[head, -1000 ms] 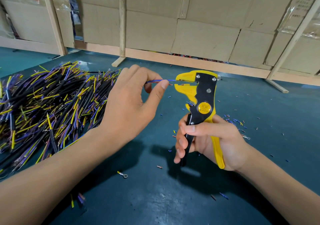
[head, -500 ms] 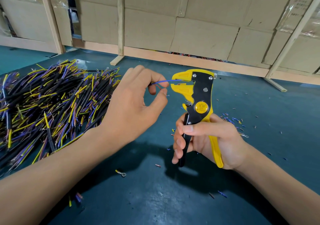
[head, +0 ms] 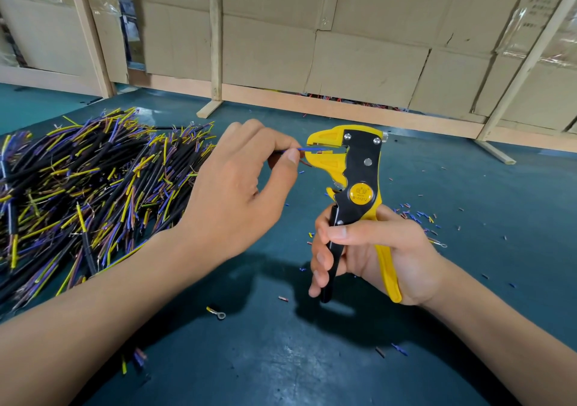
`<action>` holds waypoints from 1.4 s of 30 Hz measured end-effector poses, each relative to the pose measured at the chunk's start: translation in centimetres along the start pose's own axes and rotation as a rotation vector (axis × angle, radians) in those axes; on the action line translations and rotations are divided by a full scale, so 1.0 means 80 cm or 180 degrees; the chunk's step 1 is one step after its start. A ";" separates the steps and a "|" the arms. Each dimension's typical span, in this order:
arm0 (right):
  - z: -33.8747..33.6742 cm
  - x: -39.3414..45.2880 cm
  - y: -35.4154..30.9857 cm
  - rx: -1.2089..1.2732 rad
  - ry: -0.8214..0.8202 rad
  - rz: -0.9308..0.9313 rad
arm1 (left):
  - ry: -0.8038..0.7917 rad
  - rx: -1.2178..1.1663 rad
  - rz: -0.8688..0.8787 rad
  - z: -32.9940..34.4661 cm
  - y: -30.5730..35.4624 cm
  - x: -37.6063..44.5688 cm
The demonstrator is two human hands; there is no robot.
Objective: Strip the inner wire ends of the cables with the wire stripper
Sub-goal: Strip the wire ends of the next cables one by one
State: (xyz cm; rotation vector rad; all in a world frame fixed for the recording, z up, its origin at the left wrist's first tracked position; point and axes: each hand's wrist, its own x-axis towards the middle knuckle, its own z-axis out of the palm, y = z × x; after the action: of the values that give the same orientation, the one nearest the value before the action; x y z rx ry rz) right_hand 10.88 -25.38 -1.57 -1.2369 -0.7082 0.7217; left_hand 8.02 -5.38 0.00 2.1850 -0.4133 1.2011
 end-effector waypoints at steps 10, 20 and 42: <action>-0.002 0.001 0.001 -0.0019 -0.0084 -0.0023 | 0.0068 0.0062 0.0123 0.000 -0.002 0.000; -0.004 0.001 0.002 0.0045 -0.0044 0.0003 | 0.0051 0.0006 0.0151 0.000 -0.003 -0.001; -0.004 0.000 0.003 0.0042 -0.0074 0.0026 | 0.0032 -0.0470 -0.0029 -0.007 0.002 -0.002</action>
State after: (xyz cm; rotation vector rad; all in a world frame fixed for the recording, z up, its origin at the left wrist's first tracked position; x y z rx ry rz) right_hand 11.11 -25.49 -1.84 -1.2217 -0.7168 0.7477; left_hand 7.47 -5.16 0.16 2.0521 -0.4721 1.1394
